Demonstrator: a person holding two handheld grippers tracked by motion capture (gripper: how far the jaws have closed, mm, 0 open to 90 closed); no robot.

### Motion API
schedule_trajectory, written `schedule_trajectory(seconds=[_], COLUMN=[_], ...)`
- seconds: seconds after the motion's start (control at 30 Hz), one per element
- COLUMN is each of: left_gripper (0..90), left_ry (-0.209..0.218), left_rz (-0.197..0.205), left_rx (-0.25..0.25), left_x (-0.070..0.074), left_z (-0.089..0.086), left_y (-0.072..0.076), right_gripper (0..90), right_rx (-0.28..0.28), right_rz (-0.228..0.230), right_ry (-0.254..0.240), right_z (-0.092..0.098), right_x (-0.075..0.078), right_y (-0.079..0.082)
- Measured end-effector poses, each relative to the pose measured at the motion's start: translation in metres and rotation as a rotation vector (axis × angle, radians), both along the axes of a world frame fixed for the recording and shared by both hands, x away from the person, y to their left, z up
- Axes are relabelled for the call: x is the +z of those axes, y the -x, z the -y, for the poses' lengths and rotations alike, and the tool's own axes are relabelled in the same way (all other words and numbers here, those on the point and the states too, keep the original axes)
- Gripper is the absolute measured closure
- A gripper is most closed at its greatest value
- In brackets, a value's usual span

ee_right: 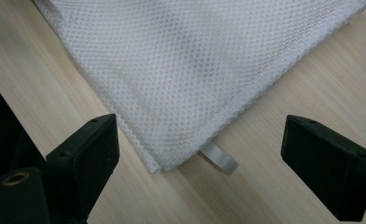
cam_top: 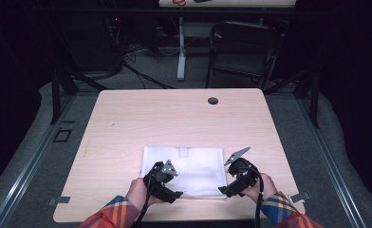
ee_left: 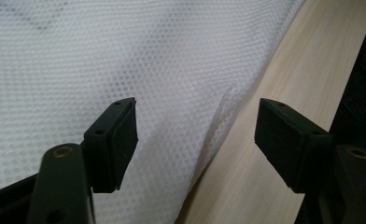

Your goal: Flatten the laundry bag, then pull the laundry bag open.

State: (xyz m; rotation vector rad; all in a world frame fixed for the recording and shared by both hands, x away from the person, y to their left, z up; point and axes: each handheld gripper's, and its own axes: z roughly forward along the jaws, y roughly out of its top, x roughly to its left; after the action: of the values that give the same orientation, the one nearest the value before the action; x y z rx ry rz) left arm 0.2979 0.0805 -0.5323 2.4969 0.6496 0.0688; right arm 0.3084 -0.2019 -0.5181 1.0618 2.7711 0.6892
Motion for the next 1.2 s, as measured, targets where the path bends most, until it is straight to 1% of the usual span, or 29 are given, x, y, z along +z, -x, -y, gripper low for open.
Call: schedule_trajectory(seconds=[0.03, 0.07, 0.1, 0.13, 0.2, 0.27, 0.3, 0.33, 0.37, 0.4, 0.47, 0.57, 0.6, 0.63, 0.67, 0.7, 0.73, 0.87, 0.9, 0.93, 0.97, 1.03, 1.07, 1.1, 1.2], left_gripper=[35.1, 40.1, 40.9, 43.5, 47.0, 51.8, 55.8, 57.6, 60.8, 63.3, 65.7, 69.5, 71.6, 73.4, 74.8, 76.2, 77.6, 84.0, 85.2, 86.2, 87.2, 87.8, 88.1, 88.3, 88.5], left_ry=[0.002, 0.004, -0.002, -0.002, -0.009, -0.022, -0.025, -0.031, -0.041, -0.042, -0.057, -0.071, -0.072, -0.071, -0.072, -0.073, -0.072, -0.061, -0.058, -0.048, -0.048, -0.044, -0.041, -0.036, -0.026], left_rz=[0.0, 0.001, -0.004, -0.008, -0.017, -0.017, -0.023, -0.026, -0.025, -0.03, -0.032, -0.039, -0.04, -0.041, -0.039, -0.036, -0.034, -0.034, -0.034, -0.033, -0.031, -0.026, -0.025, -0.024, -0.022], left_rx=[-0.013, -0.012, -0.026, -0.026, -0.041, -0.043, -0.046, -0.049, -0.051, -0.055, -0.064, -0.066, -0.065, -0.06, -0.058, -0.057, -0.059, -0.055, -0.053, -0.05, -0.052, -0.05, -0.05, -0.051, -0.047], left_x=[-0.001, -0.002, -0.003, -0.004, -0.006, -0.008, -0.009, -0.01, -0.011, -0.013, -0.015, -0.018, -0.019, -0.019, -0.02, -0.02, -0.019, -0.019, -0.019, -0.019, -0.018, -0.018, -0.017, -0.017, -0.016], left_z=[0.002, 0.004, 0.005, 0.006, 0.008, 0.009, 0.009, 0.01, 0.011, 0.012, 0.013, 0.014, 0.014, 0.014, 0.014, 0.014, 0.014, 0.013, 0.013, 0.012, 0.011, 0.011, 0.011, 0.011, 0.011], left_y=[0.0, 0.0, -0.001, -0.001, -0.002, -0.004, -0.004, -0.004, -0.004, -0.004, -0.004, -0.005, -0.005, -0.005, -0.006, -0.005, -0.005, -0.005, -0.005, -0.006, -0.006, -0.006, -0.006, -0.006, -0.005], right_gripper=[11.4, 11.8, 11.8, 11.9, 12.4, 12.9, 13.1, 14.2, 14.5, 14.5, 14.6, 14.7, 14.7, 14.7, 14.7, 14.7, 14.8, 14.8, 14.9, 14.9, 15.0, 15.1, 15.1, 15.2, 15.4], right_rx=[-0.002, -0.001, -0.001, 0.004, 0.003, 0.014, 0.01, 0.011, 0.012, 0.012, 0.012, 0.012, 0.009, 0.016, 0.008, 0.011, 0.009, 0.01, -0.001, 0.011, 0.014, 0.011, 0.019, 0.012, 0.013], right_rz=[0.002, 0.003, 0.0, -0.002, -0.001, -0.011, -0.009, -0.011, -0.015, -0.018, -0.017, -0.018, -0.015, -0.017, -0.018, -0.021, -0.018, -0.016, -0.01, -0.013, -0.014, -0.011, -0.014, -0.014, -0.011], right_ry=[-0.003, -0.006, -0.01, 0.014, 0.004, 0.01, -0.003, 0.015, 0.018, 0.016, 0.006, 0.017, 0.0, 0.011, -0.002, -0.002, 0.015, 0.014, 0.003, 0.017, 0.02, 0.011, 0.02, 0.008, 0.007], right_z=[0.0, 0.0, 0.0, 0.0, -0.001, -0.001, -0.002, -0.002, -0.002, -0.002, -0.002, -0.002, -0.002, -0.002, -0.002, -0.002, -0.001, 0.0, -0.001, -0.001, -0.002, -0.003, -0.003, -0.003, -0.002], right_x=[-0.001, -0.001, -0.002, -0.001, -0.001, -0.001, -0.003, -0.002, -0.002, -0.003, -0.003, -0.003, -0.004, -0.004, -0.004, -0.004, -0.003, -0.002, -0.003, -0.002, -0.002, -0.002, -0.002, -0.002, -0.001], right_y=[0.0, -0.001, -0.001, -0.001, -0.001, -0.002, -0.002, -0.002, -0.003, -0.003, -0.003, -0.003, -0.003, -0.003, -0.003, -0.003, -0.003, -0.002, -0.002, -0.003, -0.003, -0.002, -0.002, -0.001, 0.0])
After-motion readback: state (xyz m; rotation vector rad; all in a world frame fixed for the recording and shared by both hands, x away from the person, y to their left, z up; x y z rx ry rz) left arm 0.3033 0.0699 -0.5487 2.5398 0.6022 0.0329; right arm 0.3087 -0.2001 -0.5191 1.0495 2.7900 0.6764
